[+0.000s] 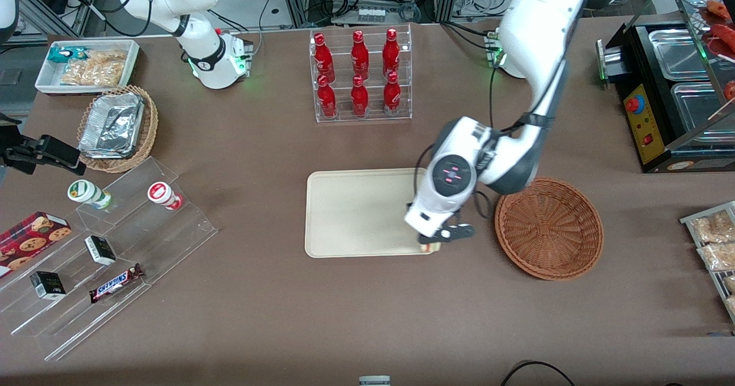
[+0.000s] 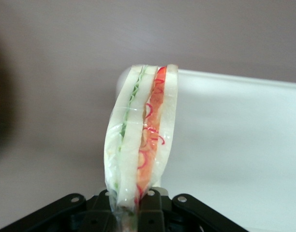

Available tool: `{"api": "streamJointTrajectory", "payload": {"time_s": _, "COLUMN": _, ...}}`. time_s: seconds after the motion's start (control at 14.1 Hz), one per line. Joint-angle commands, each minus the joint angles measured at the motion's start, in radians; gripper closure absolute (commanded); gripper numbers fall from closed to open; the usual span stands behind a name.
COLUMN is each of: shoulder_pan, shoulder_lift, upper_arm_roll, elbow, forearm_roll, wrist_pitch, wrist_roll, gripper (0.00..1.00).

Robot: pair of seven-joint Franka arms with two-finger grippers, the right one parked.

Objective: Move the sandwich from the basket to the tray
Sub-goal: 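Lift the sandwich and carry it with the left gripper over the beige tray, then lower the sandwich onto the tray and open the left gripper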

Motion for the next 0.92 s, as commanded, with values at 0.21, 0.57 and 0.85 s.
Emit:
{"api": "streamJointTrajectory", "payload": {"time_s": 0.21, "shoulder_pan": -0.156, "shoulder_lift": 0.082, "upper_arm_roll": 0.017, "elbow": 0.045, "forearm_roll": -0.004, "wrist_pitch": 0.105, "wrist_roll": -0.09, "gripper": 0.94}}
{"api": "streamJointTrajectory", "payload": {"time_s": 0.57, "shoulder_pan": -0.213, "shoulder_lift": 0.119, "upper_arm_roll": 0.017, "elbow": 0.045, "forearm_roll": 0.001, "wrist_pitch": 0.162, "wrist_roll": -0.145, "gripper": 0.94}}
{"api": "streamJointTrajectory", "payload": {"time_s": 0.85, "shoulder_pan": -0.22, "shoulder_lift": 0.148, "upper_arm_roll": 0.018, "elbow": 0.051, "forearm_roll": 0.007, "wrist_pitch": 0.199, "wrist_roll": -0.227, "gripper": 0.92}}
